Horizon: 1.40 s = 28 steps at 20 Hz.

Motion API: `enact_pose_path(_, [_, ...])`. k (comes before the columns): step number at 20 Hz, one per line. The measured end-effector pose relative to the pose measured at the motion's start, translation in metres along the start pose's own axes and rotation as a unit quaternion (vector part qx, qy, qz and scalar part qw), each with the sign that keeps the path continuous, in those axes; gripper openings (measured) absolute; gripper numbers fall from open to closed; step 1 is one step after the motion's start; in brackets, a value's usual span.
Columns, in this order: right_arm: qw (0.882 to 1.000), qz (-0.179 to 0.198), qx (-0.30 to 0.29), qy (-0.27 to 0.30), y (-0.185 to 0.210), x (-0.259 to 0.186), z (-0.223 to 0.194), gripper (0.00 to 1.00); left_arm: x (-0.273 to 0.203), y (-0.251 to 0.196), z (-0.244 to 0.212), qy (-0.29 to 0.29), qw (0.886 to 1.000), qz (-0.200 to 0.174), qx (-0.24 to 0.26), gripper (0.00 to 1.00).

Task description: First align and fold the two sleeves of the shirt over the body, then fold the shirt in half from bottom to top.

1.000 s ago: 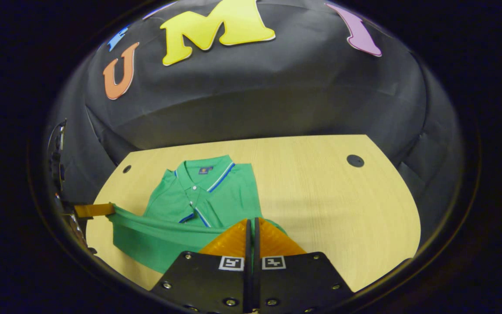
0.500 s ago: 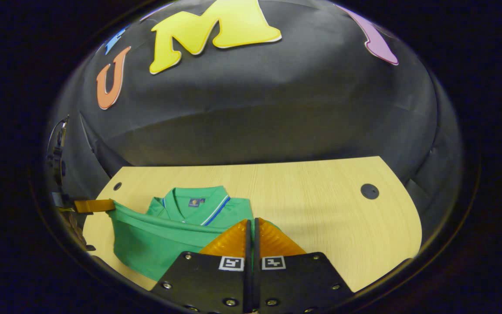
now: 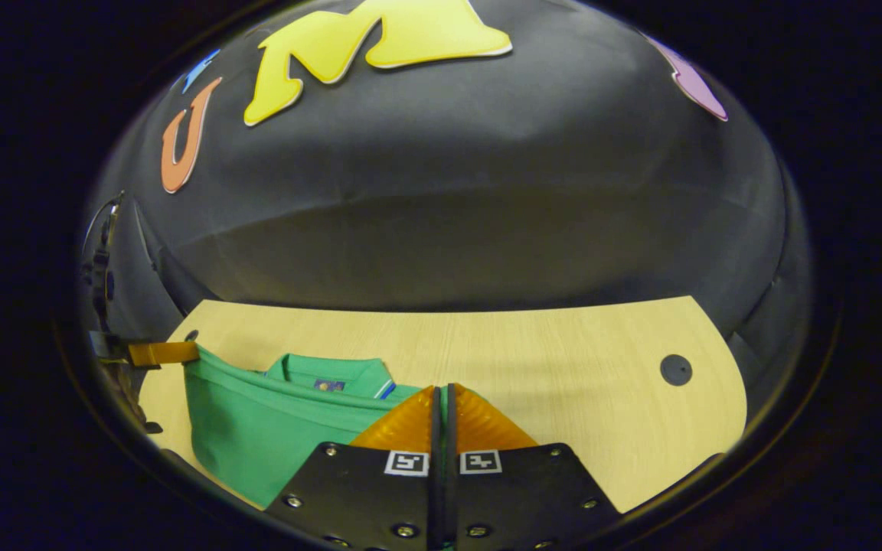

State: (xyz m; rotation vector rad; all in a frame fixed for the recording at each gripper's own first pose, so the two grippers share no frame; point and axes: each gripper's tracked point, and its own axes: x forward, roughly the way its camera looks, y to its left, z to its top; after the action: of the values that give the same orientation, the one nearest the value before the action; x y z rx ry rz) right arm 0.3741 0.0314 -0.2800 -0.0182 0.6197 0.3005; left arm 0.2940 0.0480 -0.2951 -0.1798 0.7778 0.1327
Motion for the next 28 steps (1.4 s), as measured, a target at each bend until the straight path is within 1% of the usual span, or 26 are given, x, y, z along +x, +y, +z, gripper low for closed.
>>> enact_pose_path(2, [1.0, 0.0, 0.004, -0.003, -0.002, 0.006, 0.005, 0.01, 0.007, -0.001, 0.004, -0.004, 1.0, -0.001, -0.006, 0.03])
enact_pose_path(3, [1.0, -0.001, 0.003, -0.004, -0.004, 0.009, 0.006, 0.01, 0.011, -0.003, 0.005, -0.005, 1.0, -0.002, -0.008, 0.0])
enact_pose_path(4, [1.0, -0.002, 0.001, -0.005, -0.005, 0.012, 0.008, 0.01, 0.013, -0.004, 0.004, -0.003, 1.0, -0.003, -0.007, 0.06])
enact_pose_path(5, [1.0, -0.004, -0.001, -0.005, -0.007, 0.014, 0.008, 0.01, 0.014, -0.005, 0.003, -0.002, 1.0, -0.004, -0.003, 0.03])
enact_pose_path(8, [1.0, -0.004, 0.0, 0.002, -0.01, 0.018, 0.003, 0.01, 0.021, -0.009, 0.0, 0.0, 1.0, -0.004, 0.004, 0.03])
enact_pose_path(9, [1.0, 0.002, 0.004, 0.002, -0.009, 0.02, 0.001, 0.01, 0.021, -0.009, 0.0, -0.004, 1.0, -0.001, 0.004, 0.02])
enact_pose_path(10, [1.0, 0.001, 0.012, -0.005, -0.009, 0.021, 0.002, 0.01, 0.026, -0.005, 0.001, -0.01, 1.0, 0.01, 0.007, 0.03])
enact_pose_path(11, [1.0, -0.008, 0.024, -0.002, -0.012, 0.025, -0.001, 0.0, 0.033, -0.001, 0.001, -0.02, 0.999, 0.019, 0.017, 0.03])
enact_pose_path(12, [0.999, -0.008, 0.032, 0.008, -0.014, 0.015, 0.0, 0.49, 0.034, -0.009, -0.002, -0.022, 1.0, -0.005, 0.019, 0.31])
enact_pose_path(13, [0.999, -0.006, 0.033, 0.016, -0.015, 0.035, -0.011, 0.97, 0.035, -0.015, -0.004, -0.017, 1.0, -0.014, 0.018, 0.58])
enact_pose_path(14, [0.999, -0.003, 0.034, 0.017, -0.012, 0.031, -0.014, 0.93, 0.035, -0.015, -0.006, -0.019, 1.0, -0.011, 0.023, 0.86])
enact_pose_path(15, [0.999, -0.002, 0.032, 0.016, -0.007, 0.025, -0.009, 0.94, 0.036, -0.014, -0.006, -0.021, 0.999, -0.004, 0.034, 0.87])
enact_pose_path(17, [1.0, -0.006, 0.019, 0.012, -0.006, 0.022, -0.005, 0.94, 0.034, -0.017, -0.007, -0.024, 0.998, -0.007, 0.051, 0.87])
enact_pose_path(20, [1.0, -0.007, -0.005, -0.009, -0.002, 0.011, 0.01, 0.93, 0.029, -0.023, -0.003, -0.03, 0.998, -0.018, 0.046, 0.87])
enact_pose_path(22, [1.0, -0.005, -0.013, -0.019, 0.003, 0.003, 0.018, 0.93, 0.02, -0.025, -0.001, -0.033, 0.998, -0.02, 0.043, 0.87])
enact_pose_path(25, [0.999, -0.006, -0.031, -0.041, 0.011, -0.013, 0.031, 0.93, 0.0, -0.026, 0.007, -0.049, 0.998, -0.02, 0.044, 0.87])
enact_pose_path(28, [0.998, -0.002, -0.035, -0.059, 0.025, -0.041, 0.041, 0.94, -0.026, -0.025, 0.019, -0.073, 0.996, -0.016, 0.044, 0.87])
